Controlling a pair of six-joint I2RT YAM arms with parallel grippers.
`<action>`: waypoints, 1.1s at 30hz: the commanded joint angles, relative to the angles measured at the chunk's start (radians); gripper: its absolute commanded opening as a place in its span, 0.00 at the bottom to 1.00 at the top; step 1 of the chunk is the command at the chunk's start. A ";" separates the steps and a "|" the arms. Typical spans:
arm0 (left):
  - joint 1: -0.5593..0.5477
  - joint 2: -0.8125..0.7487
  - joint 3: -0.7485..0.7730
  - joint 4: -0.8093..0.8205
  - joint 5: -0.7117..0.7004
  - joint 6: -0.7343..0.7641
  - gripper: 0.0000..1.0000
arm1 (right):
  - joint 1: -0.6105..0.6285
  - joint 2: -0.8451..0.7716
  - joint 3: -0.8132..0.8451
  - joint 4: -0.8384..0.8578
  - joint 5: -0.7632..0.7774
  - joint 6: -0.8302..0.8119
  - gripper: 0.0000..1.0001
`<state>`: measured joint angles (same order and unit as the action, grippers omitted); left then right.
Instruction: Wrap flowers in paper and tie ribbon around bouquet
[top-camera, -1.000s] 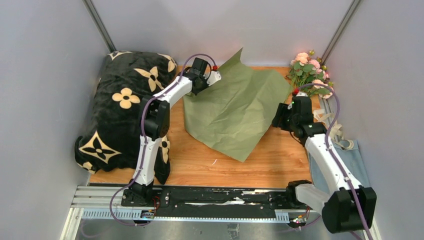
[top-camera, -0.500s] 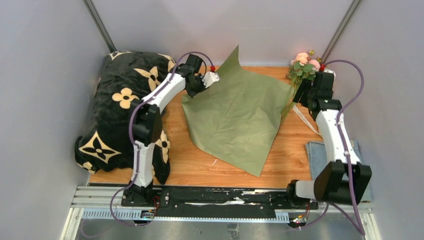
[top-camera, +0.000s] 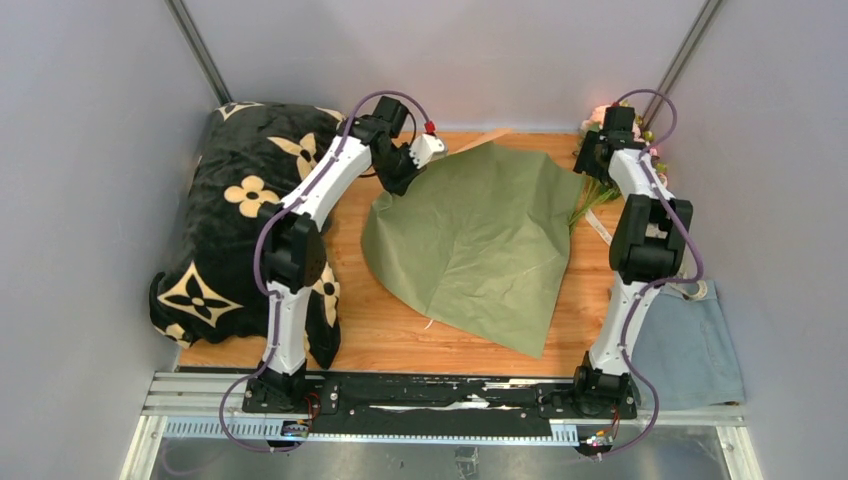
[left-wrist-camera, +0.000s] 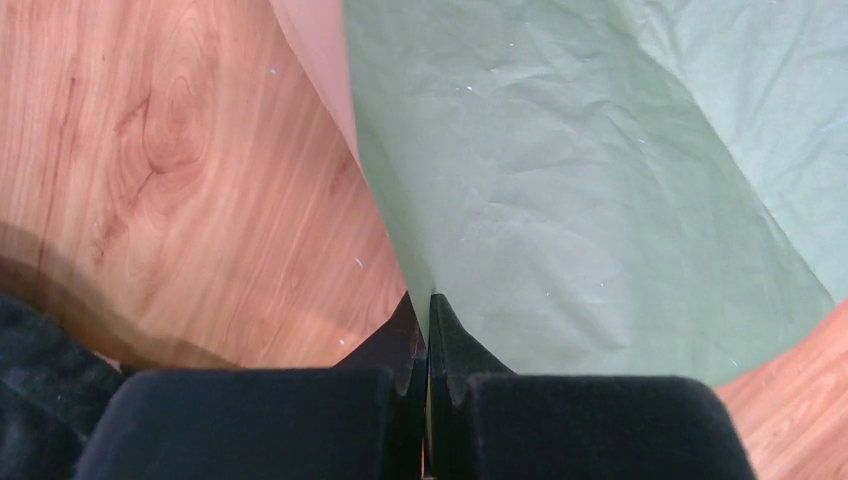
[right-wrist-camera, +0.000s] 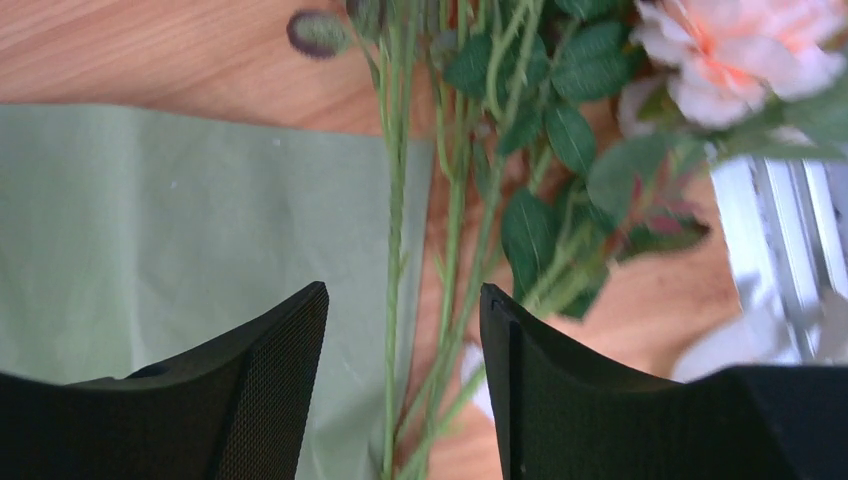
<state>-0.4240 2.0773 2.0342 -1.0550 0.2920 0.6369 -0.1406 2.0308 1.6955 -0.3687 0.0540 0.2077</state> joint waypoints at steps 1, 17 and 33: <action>-0.001 0.110 0.130 -0.047 -0.041 -0.059 0.00 | -0.013 0.153 0.160 -0.054 0.018 -0.030 0.60; 0.008 0.323 0.239 0.001 -0.438 0.019 0.00 | -0.028 0.368 0.380 -0.113 0.019 -0.090 0.17; 0.008 0.252 0.116 0.153 -0.235 0.002 0.01 | 0.125 -0.377 -0.090 0.059 0.067 -0.251 0.00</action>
<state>-0.4164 2.3814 2.1311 -0.9585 0.0254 0.6548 -0.0978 1.8088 1.7222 -0.4305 0.2291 -0.0021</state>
